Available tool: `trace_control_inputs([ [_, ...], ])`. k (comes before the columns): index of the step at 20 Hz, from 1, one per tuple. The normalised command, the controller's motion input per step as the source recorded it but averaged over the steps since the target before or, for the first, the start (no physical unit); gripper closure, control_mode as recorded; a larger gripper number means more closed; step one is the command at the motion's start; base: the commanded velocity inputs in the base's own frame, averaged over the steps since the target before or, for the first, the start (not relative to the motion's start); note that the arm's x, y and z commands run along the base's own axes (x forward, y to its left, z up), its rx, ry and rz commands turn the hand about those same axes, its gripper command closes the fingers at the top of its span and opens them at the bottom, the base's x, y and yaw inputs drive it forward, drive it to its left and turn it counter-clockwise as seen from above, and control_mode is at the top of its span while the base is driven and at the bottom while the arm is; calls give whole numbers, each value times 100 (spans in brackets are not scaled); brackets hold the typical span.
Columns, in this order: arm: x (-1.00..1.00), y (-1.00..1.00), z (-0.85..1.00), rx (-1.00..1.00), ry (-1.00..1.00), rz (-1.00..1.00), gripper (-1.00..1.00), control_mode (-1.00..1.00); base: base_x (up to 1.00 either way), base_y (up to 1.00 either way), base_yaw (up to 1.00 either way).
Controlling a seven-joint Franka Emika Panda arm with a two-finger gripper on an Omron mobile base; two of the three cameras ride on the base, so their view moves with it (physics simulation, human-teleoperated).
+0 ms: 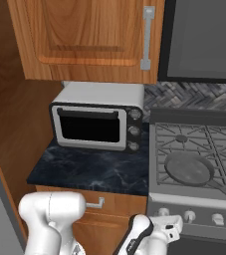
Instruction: Pick the pan from the cabinet and place it on the stove. Then turn on the stove burner for the pan.
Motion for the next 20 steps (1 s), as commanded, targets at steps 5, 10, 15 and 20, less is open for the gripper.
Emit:
trace_control_inputs([
  [5, -5, 0, 0, -38, -8, 16, 100, -100, 0, 0, 0],
  [10, -7, -1, 0, -39, -10, 19, 100, -100, 0, 0, 0],
  [15, -15, -1, 3, -39, -11, 18, 100, -100, 0, 0, 0],
  [20, -21, 0, 2, -38, -14, 15, 100, -100, 0, 0, 0],
])
